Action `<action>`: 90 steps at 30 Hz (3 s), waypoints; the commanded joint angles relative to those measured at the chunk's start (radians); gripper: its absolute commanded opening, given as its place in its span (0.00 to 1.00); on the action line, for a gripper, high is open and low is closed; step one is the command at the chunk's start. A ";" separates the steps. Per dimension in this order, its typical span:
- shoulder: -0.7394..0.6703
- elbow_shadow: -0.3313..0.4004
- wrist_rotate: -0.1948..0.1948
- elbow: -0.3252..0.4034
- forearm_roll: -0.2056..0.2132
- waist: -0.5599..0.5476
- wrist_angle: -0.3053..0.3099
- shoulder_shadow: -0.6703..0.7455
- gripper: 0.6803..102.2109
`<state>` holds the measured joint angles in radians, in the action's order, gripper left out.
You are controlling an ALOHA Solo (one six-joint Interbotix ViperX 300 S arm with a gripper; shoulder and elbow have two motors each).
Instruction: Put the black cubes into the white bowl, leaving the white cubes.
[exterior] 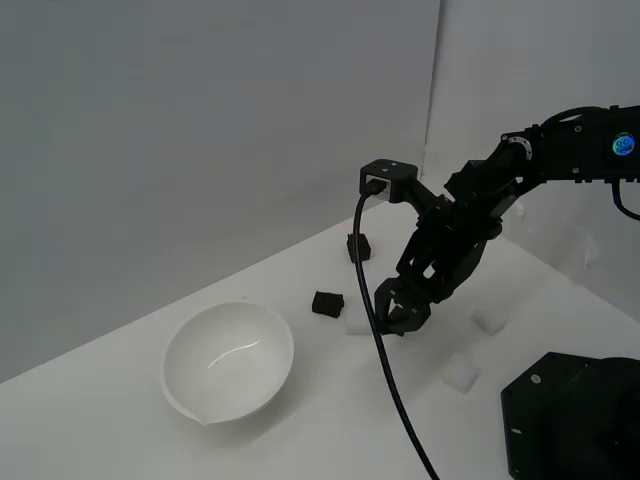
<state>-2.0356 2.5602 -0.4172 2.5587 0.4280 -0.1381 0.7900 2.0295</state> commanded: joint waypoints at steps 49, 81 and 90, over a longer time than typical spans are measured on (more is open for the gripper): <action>0.216 0.000 -0.005 0.002 -0.092 0.003 -0.086 -0.212 0.66; 0.209 -0.044 -0.003 -0.040 -0.091 0.003 -0.087 -0.202 0.02; 0.158 -0.097 -0.003 -0.092 -0.092 0.003 -0.015 -0.152 0.02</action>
<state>-1.8454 2.5004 -0.4203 2.4989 0.3313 -0.1212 0.7532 1.8377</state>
